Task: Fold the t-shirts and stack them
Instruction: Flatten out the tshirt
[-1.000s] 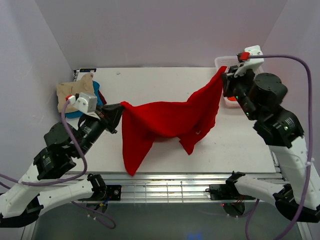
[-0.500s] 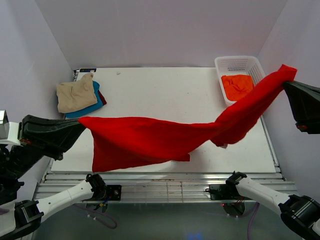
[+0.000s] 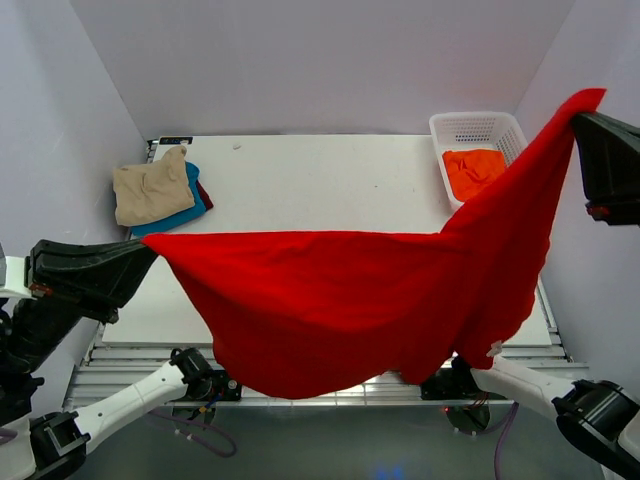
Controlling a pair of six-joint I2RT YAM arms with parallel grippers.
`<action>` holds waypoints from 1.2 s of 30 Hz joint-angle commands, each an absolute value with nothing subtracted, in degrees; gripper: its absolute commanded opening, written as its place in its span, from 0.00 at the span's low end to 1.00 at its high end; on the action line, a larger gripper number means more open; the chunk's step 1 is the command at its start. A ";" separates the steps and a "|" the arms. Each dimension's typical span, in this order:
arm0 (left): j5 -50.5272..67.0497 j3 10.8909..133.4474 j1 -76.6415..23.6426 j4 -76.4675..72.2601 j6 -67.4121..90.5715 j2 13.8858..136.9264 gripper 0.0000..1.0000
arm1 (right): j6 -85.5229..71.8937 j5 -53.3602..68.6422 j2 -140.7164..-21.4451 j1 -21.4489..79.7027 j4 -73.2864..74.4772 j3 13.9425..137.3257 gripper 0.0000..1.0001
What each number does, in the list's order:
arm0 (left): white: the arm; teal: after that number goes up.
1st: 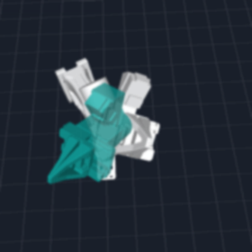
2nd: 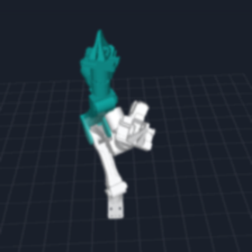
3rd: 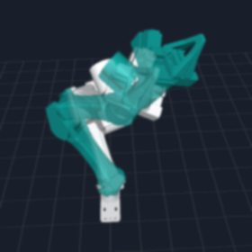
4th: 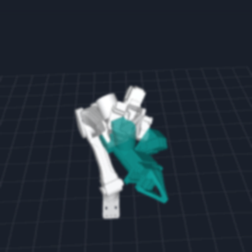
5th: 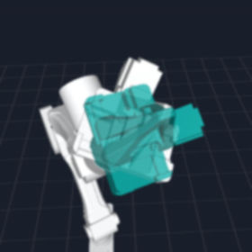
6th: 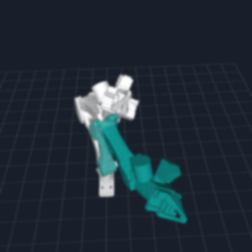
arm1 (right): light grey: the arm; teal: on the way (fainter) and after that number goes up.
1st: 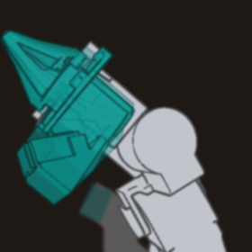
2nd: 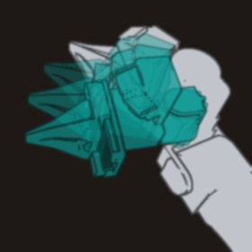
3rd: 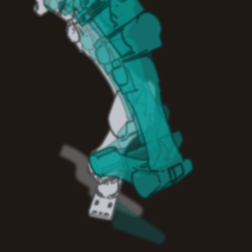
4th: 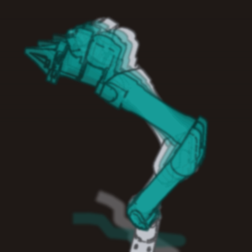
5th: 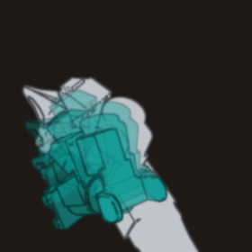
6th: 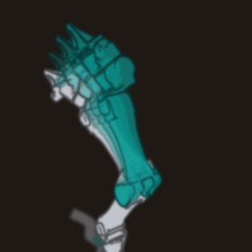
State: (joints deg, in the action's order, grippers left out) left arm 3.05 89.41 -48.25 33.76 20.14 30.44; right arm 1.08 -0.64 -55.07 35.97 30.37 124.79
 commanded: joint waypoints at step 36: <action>-19.61 124.38 -27.60 12.91 -7.39 89.83 0.00 | 19.34 -14.86 -88.16 25.58 7.02 132.01 0.08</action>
